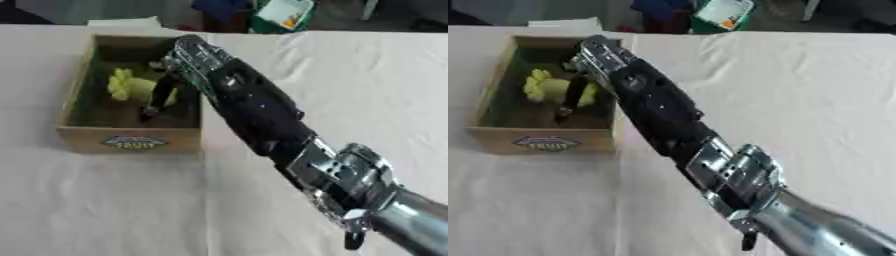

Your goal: Pick up objects on the table and place them in the box.

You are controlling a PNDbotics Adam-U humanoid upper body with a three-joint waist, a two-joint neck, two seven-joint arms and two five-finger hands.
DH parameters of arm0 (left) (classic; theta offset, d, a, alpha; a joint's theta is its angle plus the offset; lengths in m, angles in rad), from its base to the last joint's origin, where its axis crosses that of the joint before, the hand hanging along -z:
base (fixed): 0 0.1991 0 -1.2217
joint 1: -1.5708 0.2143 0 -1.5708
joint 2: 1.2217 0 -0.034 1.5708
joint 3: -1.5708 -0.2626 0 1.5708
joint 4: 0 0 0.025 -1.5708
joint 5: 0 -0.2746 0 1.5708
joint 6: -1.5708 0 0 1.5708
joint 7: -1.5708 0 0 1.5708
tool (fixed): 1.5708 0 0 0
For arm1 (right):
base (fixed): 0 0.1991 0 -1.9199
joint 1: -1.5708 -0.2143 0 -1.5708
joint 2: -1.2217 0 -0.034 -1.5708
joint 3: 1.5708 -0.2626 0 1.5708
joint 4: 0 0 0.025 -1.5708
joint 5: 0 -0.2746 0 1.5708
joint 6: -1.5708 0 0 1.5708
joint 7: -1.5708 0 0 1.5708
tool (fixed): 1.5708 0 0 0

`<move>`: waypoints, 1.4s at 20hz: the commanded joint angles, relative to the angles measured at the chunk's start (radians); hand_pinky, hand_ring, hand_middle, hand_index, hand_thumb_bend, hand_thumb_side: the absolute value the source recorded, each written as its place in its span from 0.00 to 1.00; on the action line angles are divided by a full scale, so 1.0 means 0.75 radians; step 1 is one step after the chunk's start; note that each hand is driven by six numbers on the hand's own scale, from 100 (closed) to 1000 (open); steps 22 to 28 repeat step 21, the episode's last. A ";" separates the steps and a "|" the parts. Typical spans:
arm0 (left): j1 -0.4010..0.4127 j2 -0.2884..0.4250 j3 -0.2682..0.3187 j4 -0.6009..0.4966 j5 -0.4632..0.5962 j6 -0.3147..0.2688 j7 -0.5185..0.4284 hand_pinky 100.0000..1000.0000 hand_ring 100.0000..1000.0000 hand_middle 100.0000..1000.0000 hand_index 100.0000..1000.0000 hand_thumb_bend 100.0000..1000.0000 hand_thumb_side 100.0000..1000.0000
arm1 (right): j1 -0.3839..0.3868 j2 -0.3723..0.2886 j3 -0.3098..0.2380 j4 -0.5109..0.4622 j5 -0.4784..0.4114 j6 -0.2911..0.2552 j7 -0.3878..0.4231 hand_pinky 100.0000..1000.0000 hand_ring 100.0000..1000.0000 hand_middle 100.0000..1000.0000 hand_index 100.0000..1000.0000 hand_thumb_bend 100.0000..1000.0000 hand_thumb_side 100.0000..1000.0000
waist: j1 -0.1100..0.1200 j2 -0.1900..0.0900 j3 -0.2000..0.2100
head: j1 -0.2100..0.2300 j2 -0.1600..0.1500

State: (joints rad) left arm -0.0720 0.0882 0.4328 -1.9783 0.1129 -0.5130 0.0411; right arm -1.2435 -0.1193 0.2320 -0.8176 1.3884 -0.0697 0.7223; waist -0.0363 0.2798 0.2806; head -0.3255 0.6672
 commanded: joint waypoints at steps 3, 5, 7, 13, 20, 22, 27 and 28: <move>-0.003 0.021 0.000 -0.029 -0.003 0.005 0.002 0.46 0.51 0.51 0.73 0.00 0.59 | -0.056 -0.057 -0.011 -0.123 -0.084 0.007 0.004 0.90 0.93 0.90 1.00 0.58 0.76 | 0.010 -0.024 -0.003 | 0.009 0.005; -0.001 0.022 0.002 -0.029 -0.005 0.004 0.003 0.46 0.51 0.51 0.73 0.00 0.59 | -0.075 -0.110 -0.005 -0.216 -0.152 -0.009 0.016 0.90 0.92 0.90 1.00 0.54 0.79 | 0.010 -0.025 -0.008 | 0.017 0.006; -0.001 0.024 0.004 -0.029 -0.007 0.004 0.005 0.46 0.51 0.51 0.73 0.00 0.59 | -0.083 -0.169 0.011 -0.325 -0.224 -0.023 0.036 0.89 0.91 0.89 0.99 0.45 0.86 | 0.009 -0.026 -0.014 | 0.023 0.006; 0.005 0.027 0.011 -0.029 -0.013 -0.004 0.017 0.46 0.51 0.51 0.73 0.00 0.59 | -0.032 -0.366 0.002 -0.725 -0.503 0.053 0.024 0.86 0.86 0.85 0.94 0.11 1.00 | 0.015 -0.028 -0.033 | 0.052 0.006; 0.008 0.030 0.020 -0.029 -0.023 -0.016 0.032 0.46 0.51 0.51 0.73 0.00 0.59 | 0.165 -0.663 -0.067 -1.188 -0.697 0.393 -0.209 0.80 0.73 0.73 0.82 0.00 1.00 | 0.019 -0.022 -0.062 | 0.085 -0.001; 0.007 0.031 0.021 -0.029 -0.024 -0.017 0.035 0.46 0.51 0.51 0.73 0.00 0.59 | 0.202 -0.700 -0.080 -1.248 -0.746 0.449 -0.260 0.80 0.73 0.73 0.82 0.00 1.00 | 0.020 -0.021 -0.065 | 0.088 -0.003; 0.007 0.031 0.021 -0.029 -0.024 -0.017 0.035 0.46 0.51 0.51 0.73 0.00 0.59 | 0.202 -0.700 -0.080 -1.248 -0.746 0.449 -0.260 0.80 0.73 0.73 0.82 0.00 1.00 | 0.020 -0.021 -0.065 | 0.088 -0.003; 0.007 0.031 0.021 -0.029 -0.024 -0.017 0.035 0.46 0.51 0.51 0.73 0.00 0.59 | 0.202 -0.700 -0.080 -1.248 -0.746 0.449 -0.260 0.80 0.73 0.73 0.82 0.00 1.00 | 0.020 -0.021 -0.065 | 0.088 -0.003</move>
